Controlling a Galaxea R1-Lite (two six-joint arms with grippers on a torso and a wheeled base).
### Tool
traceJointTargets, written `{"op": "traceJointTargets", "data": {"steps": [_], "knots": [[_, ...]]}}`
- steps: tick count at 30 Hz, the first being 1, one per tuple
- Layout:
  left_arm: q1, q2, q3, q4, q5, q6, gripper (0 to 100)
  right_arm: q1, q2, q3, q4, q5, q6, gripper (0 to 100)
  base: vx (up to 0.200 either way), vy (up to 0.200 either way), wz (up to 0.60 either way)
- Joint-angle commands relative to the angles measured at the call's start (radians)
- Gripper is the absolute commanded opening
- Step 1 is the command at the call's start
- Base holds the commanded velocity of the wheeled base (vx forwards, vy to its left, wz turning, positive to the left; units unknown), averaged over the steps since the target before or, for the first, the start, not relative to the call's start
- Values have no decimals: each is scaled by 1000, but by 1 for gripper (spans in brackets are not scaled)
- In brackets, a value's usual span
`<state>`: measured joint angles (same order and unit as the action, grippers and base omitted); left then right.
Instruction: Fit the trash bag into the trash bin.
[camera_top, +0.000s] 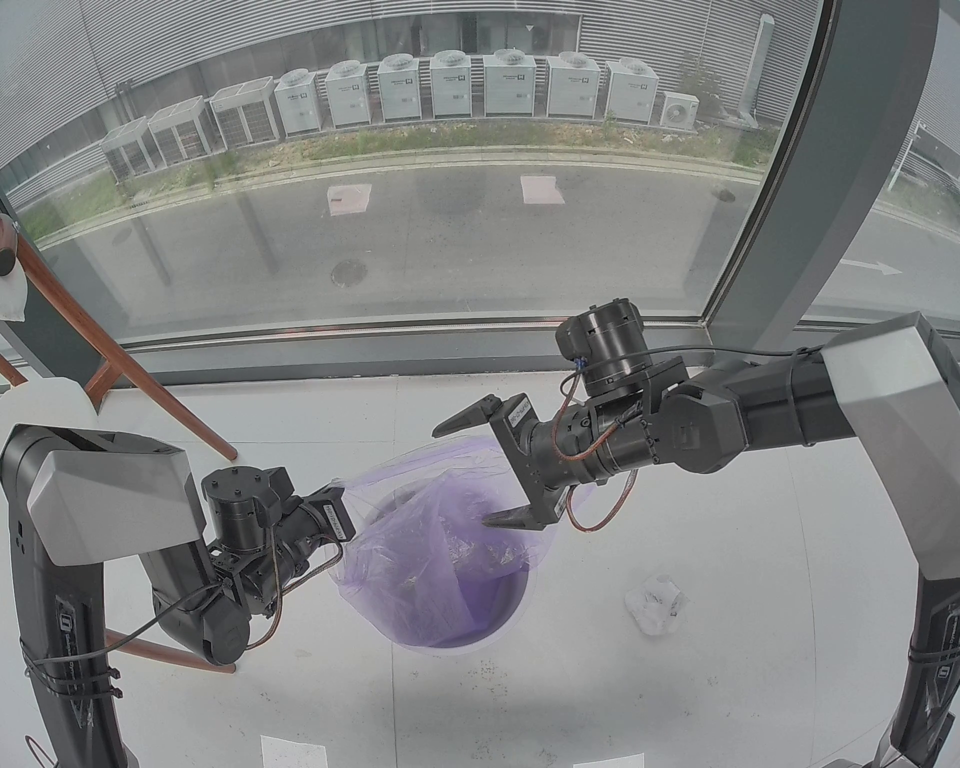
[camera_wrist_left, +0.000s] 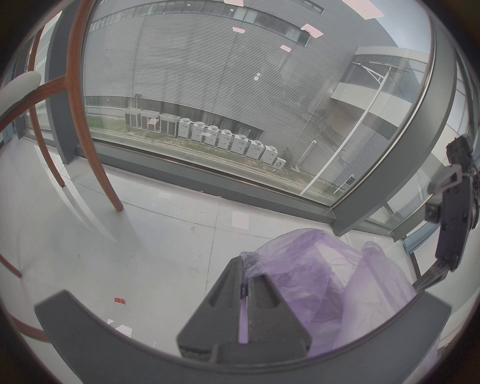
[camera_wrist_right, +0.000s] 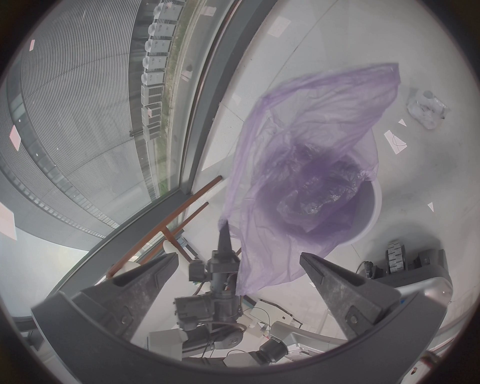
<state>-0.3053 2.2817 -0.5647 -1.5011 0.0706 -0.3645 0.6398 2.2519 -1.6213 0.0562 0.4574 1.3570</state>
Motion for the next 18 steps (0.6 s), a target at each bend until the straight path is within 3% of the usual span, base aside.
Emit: {"op": "traceJointTargets", "data": {"steps": [1, 18], "knots": [[-28, -31, 6, -1, 0, -1, 0, 8, 67, -65, 31, -17, -10, 100, 0, 0, 0], [-31, -34, 5, -2, 3, -1, 0, 32, 193, -181, 40, -42, -16, 100, 0, 0, 0]]}}
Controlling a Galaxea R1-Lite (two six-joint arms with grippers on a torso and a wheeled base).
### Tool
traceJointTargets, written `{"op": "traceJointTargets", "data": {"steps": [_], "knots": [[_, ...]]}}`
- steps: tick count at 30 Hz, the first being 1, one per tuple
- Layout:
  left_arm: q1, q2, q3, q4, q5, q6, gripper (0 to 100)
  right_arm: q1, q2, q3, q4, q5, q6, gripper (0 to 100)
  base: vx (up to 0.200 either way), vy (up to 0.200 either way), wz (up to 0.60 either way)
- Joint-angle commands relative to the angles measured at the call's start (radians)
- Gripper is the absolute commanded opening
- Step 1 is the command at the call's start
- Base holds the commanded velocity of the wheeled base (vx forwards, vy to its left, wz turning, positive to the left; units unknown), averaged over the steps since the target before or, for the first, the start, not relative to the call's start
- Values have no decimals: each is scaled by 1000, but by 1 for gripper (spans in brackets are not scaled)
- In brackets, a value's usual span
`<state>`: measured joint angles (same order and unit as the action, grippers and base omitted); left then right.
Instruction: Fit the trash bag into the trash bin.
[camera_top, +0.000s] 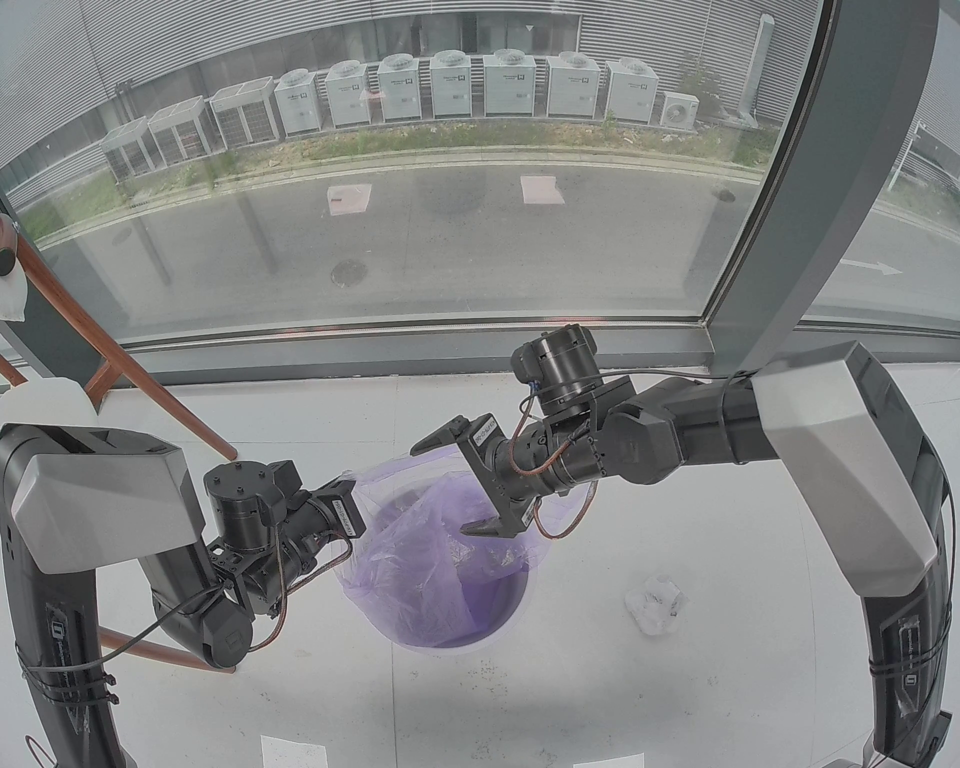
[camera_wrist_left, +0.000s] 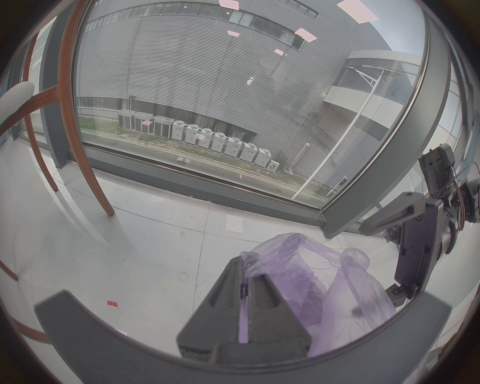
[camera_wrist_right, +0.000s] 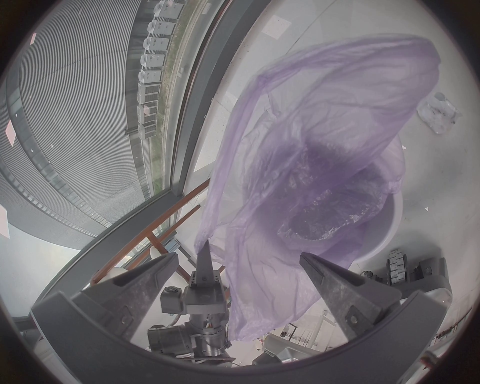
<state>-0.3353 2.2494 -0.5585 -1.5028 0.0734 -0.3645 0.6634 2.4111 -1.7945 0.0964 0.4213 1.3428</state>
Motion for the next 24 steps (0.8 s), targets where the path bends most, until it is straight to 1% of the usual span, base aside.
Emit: {"op": "traceJointTargets", "data": {"steps": [1, 2, 5, 7, 9, 12, 13, 14, 16, 17, 18, 19, 20, 21, 22, 23, 24], "knots": [[-1, -2, -1, -1, 0, -1, 0, 12, 36, -6, 0, -10, -5, 100, 0, 0, 0], [1, -2, -1, -1, 0, -1, 0, 13, 39, -3, 0, -12, -13, 0, 0, 0, 0], [1, -2, 2, -2, 0, -1, 0, 19, 54, 7, 3, -13, -28, 0, 0, 0, 0], [6, -2, 2, -2, 0, 1, 0, 31, 49, 6, 37, -15, -40, 0, 0, 0, 0], [16, -2, 0, -1, 0, 1, 0, 35, 37, 7, 94, -16, -74, 0, 0, 0, 0], [42, 1, -1, -4, 0, 1, 0, 36, -10, 21, 233, -24, -139, 0, 0, 0, 0], [42, 1, -1, -4, 0, 1, 0, 36, -10, 21, 233, -24, -139, 0, 0, 0, 0], [65, 3, 2, -5, 0, 2, 0, 38, -49, 66, 336, -42, -189, 0, 0, 0, 0], [84, 4, 2, -5, 0, 2, 0, 41, -81, 129, 376, -64, -232, 0, 0, 0, 0], [84, 4, 2, -5, 0, 2, 0, 41, -81, 129, 376, -64, -232, 0, 0, 0, 0], [105, 7, 5, -4, 0, 6, 0, 44, -116, 222, 375, -91, -298, 0, 0, 0, 0], [105, 7, 5, -4, 0, 6, 0, 44, -119, 228, 375, -93, -303, 0, 0, 0, 0], [113, 9, 17, -2, 0, 6, 0, 44, -141, 294, 365, -101, -367, 0, 0, 0, 0], [113, 10, 22, -4, 0, 6, 0, 44, -145, 311, 359, -102, -381, 0, 0, 0, 0], [113, 12, 38, -4, 0, 6, 0, 47, -159, 363, 333, -108, -421, 0, 0, 0, 0], [113, 12, 42, -5, 0, 6, 0, 48, -162, 376, 322, -111, -429, 0, 0, 0, 0], [113, 12, 49, -5, 0, 6, 0, 68, -173, 409, 283, -122, -441, 0, 0, 0, 0]]}}
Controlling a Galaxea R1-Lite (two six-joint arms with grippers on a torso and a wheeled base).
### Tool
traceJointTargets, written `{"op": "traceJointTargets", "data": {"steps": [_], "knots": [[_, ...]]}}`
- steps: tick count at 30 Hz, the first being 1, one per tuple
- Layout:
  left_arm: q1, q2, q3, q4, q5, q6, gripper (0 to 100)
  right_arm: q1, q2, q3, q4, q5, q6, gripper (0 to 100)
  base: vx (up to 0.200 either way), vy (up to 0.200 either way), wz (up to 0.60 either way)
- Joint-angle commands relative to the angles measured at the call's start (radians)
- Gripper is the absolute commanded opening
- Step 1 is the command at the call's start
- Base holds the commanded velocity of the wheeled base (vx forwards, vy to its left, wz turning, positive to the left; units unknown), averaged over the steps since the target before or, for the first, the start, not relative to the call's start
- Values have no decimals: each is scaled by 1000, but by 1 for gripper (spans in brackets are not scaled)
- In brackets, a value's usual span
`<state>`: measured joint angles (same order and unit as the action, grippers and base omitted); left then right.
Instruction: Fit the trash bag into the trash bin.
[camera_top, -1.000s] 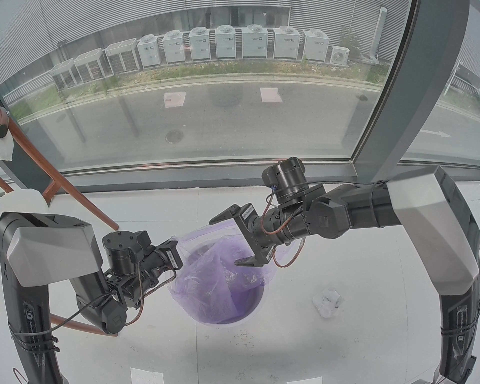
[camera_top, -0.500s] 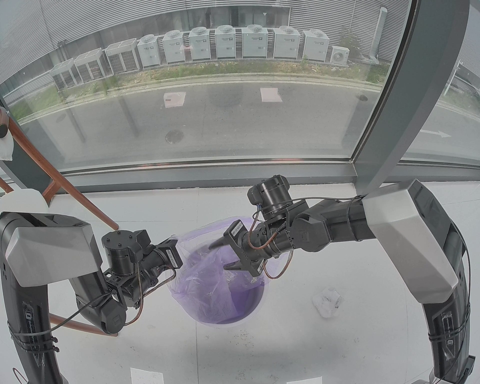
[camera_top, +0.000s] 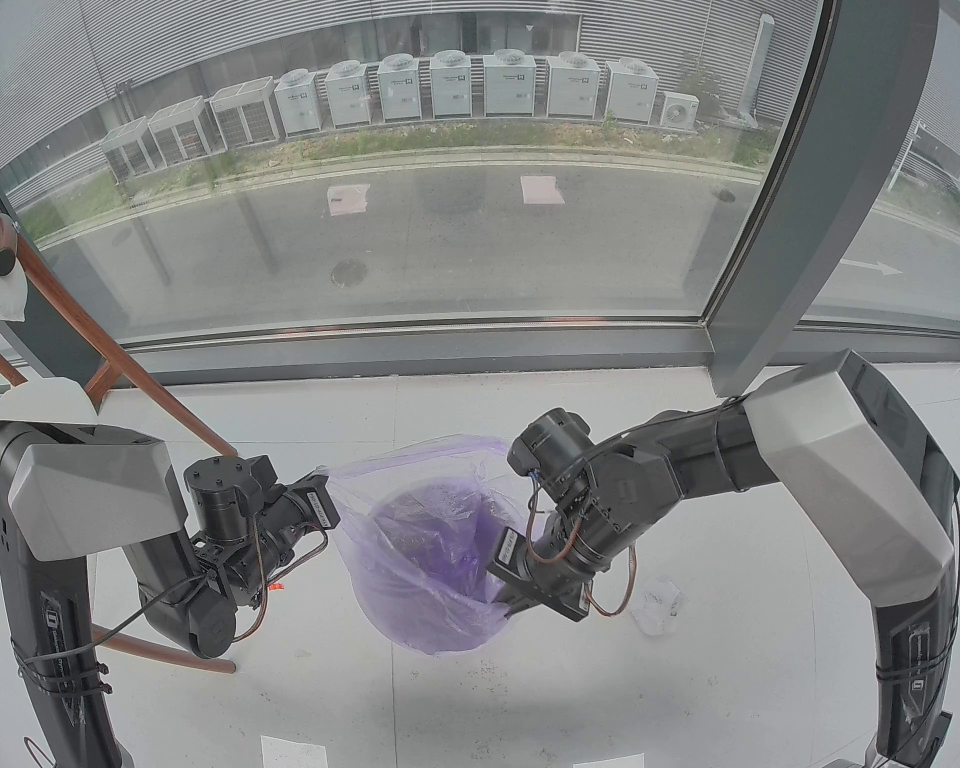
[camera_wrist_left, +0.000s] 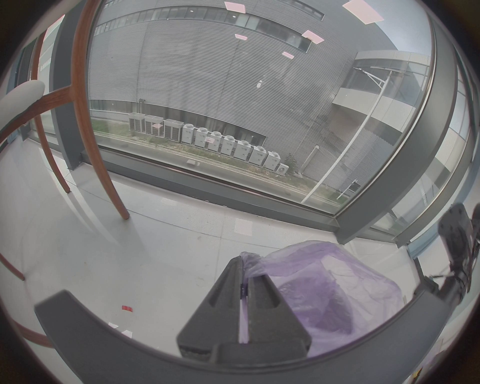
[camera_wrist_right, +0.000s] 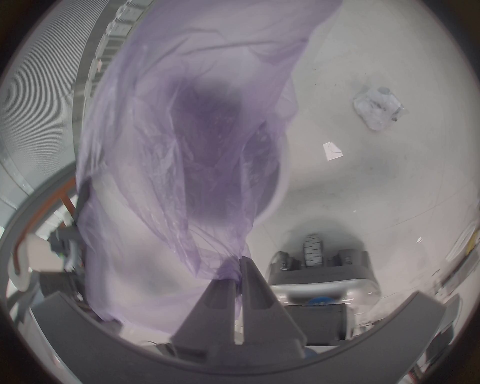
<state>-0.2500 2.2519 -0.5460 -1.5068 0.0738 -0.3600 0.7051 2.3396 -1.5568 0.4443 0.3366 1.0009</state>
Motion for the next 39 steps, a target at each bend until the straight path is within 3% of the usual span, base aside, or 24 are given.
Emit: {"op": "traceJointTargets", "data": {"steps": [1, 11, 20, 21, 27, 31, 33, 37, 38, 39], "knots": [[28, 9, 41, -1, 0, 3, 0, 40, -105, 195, -102, -48, -102, 0, 0, 0, 0], [31, 77, 127, -64, 20, 92, 0, 188, -89, 437, -484, -189, -168, 0, 0, 0, 0], [60, 92, 170, -64, 49, 85, 0, 221, -86, 481, -506, -197, -165, 0, 0, 0, 0], [63, 92, 169, -64, 49, 88, 100, 221, -86, 480, -506, -197, -165, 0, 0, 0, 0], [71, 75, 153, -64, 43, 70, 100, 223, -78, 477, -507, -226, -160, 0, 0, 0, 0], [107, -114, 184, -64, 35, -30, 100, 223, -62, 475, -506, -254, -165, 0, 0, 0, 0], [123, -192, 196, -61, 24, -31, 100, 228, -62, 475, -506, -264, -168, 0, 0, 0, 0], [126, -354, 215, 43, -31, -39, 100, 240, -59, 463, -506, -268, -169, 0, 0, 0, 0], [112, -477, 207, 171, -94, -85, 100, 251, -45, 448, -504, -268, -168, 0, 0, 0, 0], [109, -491, 207, 188, -105, -96, 100, 252, -42, 445, -504, -269, -168, 0, 0, 0, 0]]}}
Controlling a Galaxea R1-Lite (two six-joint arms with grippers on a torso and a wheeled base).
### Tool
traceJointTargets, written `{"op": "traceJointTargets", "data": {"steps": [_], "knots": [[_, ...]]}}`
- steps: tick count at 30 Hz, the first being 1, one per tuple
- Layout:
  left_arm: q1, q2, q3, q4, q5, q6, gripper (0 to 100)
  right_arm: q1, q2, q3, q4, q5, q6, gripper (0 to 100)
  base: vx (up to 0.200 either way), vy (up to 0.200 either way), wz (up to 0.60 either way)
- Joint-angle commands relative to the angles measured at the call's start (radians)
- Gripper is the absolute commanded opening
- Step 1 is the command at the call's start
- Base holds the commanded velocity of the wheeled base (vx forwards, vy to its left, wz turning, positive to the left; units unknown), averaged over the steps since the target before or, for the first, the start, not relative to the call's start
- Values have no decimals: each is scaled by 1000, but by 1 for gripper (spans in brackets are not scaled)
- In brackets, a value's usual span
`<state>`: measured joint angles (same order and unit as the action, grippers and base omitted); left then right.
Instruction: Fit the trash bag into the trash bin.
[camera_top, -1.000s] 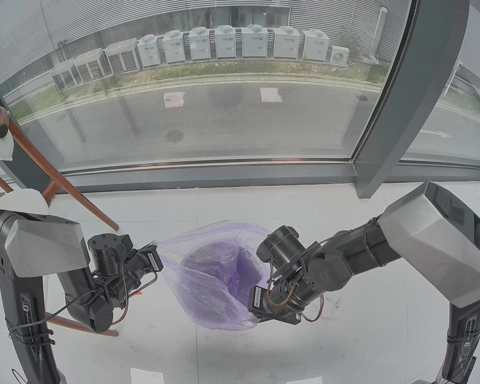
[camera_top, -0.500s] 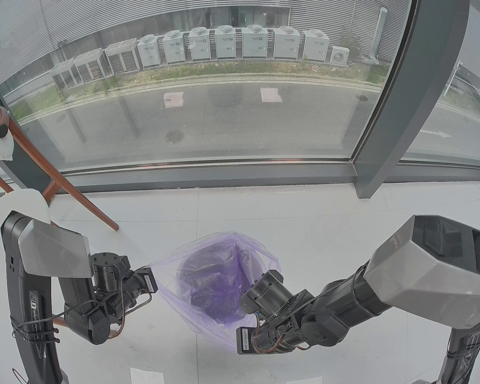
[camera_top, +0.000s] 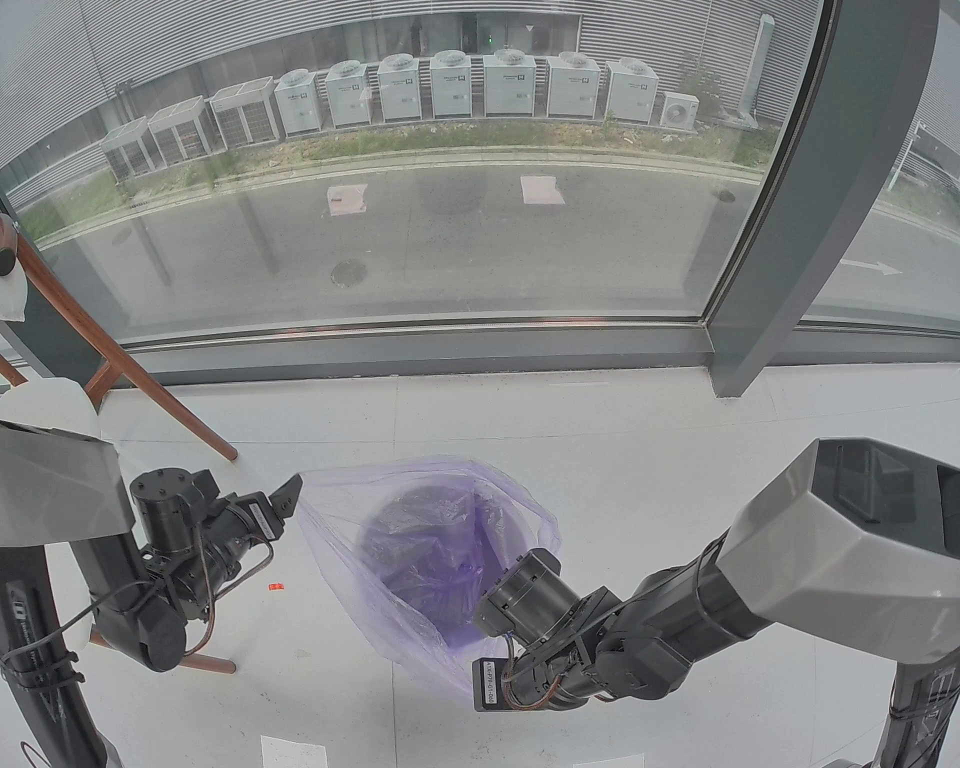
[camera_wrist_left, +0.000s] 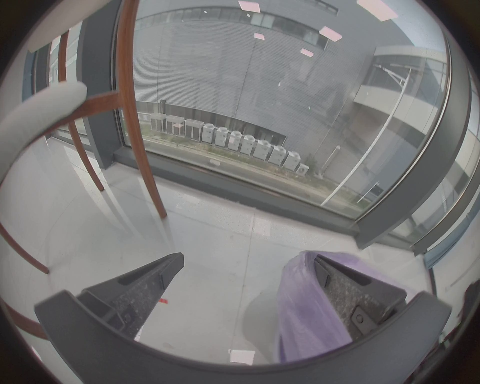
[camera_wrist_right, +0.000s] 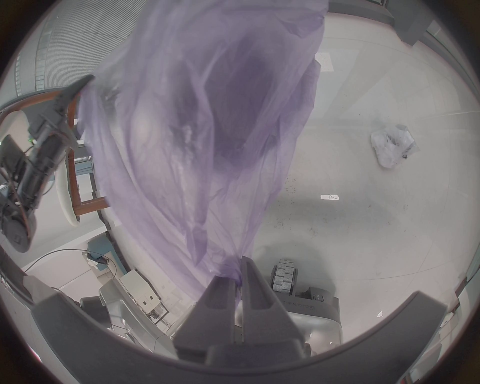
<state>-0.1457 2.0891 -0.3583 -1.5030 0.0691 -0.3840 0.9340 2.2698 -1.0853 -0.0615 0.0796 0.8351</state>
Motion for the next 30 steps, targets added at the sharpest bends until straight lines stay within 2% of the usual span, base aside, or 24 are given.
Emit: {"op": "traceJointTargets", "data": {"steps": [1, 3, 6, 9, 12, 14, 16, 18, 21, 22, 23, 27, 30], "knots": [[-17, -379, 15, 259, -150, -130, 100, 25, 39, -39, 2, -15, -2, 0, 0, 0, 0], [-37, -448, -1, 354, -224, -223, 100, 26, 47, -51, 2, -27, -2, 0, 0, 0, 0], [-67, -515, -36, 440, -273, -312, 100, 28, 45, -53, 2, -30, -1, 0, 0, 0, 0], [-115, -520, -57, 510, -287, -335, 100, 29, 45, -51, 2, -30, -1, 0, 0, 0, 0], [-123, -505, -76, 527, -289, -335, 100, 29, 45, -51, 0, -30, 1, 0, 0, 0, 0], [-158, -488, -87, 537, -290, -348, 100, 29, 45, -51, 0, -30, 2, 0, 0, 0, 0], [-229, -416, -82, 549, -276, -349, 100, 29, 47, -50, 0, -30, 2, 0, 0, 0, 0], [-258, -317, -99, 541, -253, -348, 100, 29, 47, -48, 0, -32, 2, 0, 0, 0, 0], [-319, -155, -172, 514, -164, -355, 100, 29, 45, -47, 0, -32, 2, 0, 0, 0, 0], [-319, -155, -172, 514, -164, -355, 100, 29, 45, -47, 0, -32, 2, 0, 0, 0, 0], [-350, -78, -200, 494, -132, -358, 100, 29, 45, -48, 0, -32, 2, 0, 0, 0, 0], [-410, 23, -192, 431, -127, -357, 100, 26, 48, -51, 0, -32, 1, 0, 0, 0, 0], [-416, 26, -151, 426, -127, -354, 100, 22, 50, -51, 0, -34, 1, 0, 0, 0, 0]]}}
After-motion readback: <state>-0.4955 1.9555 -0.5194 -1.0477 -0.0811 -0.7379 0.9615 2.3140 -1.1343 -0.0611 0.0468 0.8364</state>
